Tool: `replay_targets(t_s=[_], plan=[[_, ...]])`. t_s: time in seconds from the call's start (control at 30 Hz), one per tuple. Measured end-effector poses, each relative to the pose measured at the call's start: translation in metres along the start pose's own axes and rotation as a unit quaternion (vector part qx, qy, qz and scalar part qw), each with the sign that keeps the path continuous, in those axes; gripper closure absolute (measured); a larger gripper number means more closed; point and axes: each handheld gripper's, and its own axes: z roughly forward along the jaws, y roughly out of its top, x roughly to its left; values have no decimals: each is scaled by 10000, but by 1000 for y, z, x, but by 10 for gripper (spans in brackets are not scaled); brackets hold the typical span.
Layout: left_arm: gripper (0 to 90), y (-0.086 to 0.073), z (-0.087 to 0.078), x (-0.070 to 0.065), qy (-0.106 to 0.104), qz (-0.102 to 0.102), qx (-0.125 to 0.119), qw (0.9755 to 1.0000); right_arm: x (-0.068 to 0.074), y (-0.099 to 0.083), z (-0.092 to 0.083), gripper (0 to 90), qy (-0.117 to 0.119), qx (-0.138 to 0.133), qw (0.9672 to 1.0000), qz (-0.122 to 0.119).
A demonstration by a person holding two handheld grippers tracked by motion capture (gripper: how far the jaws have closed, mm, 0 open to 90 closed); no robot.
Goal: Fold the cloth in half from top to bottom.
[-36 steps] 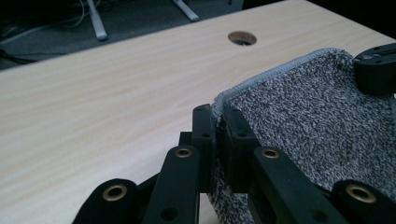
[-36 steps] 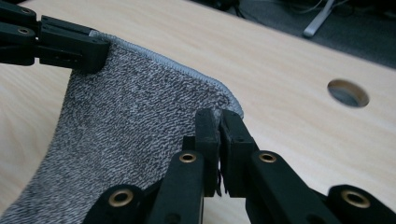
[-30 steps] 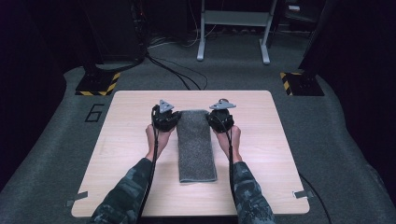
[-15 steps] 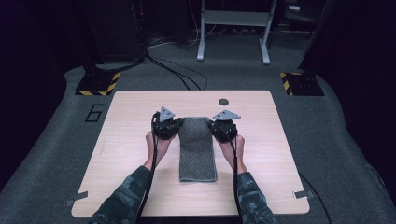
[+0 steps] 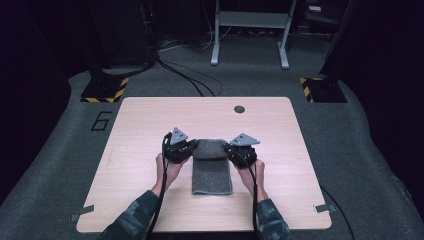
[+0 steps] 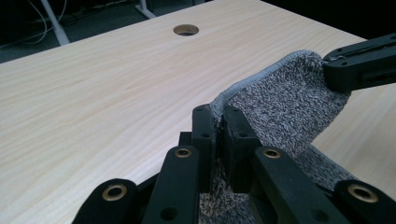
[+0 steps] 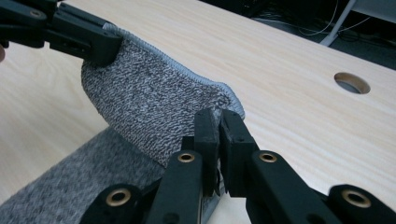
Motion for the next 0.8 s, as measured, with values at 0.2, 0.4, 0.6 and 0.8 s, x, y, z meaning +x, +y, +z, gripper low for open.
replay_targets(t_s=[0.2,0.4,0.6,0.8], plan=[[837,-11,-1,-7,-93,-10,71,9999,4,-10,-4,859,48,54,10000,16],[835,-21,-7,-13,-176,-27,115,9998,11,-23,-10,858,119,85,9999,-3],[831,-27,-13,-16,-266,-38,146,9995,14,-30,-17,857,151,72,9999,3],[826,-37,-16,-24,-395,-56,246,9989,22,-44,-21,852,233,180,9995,-77]])
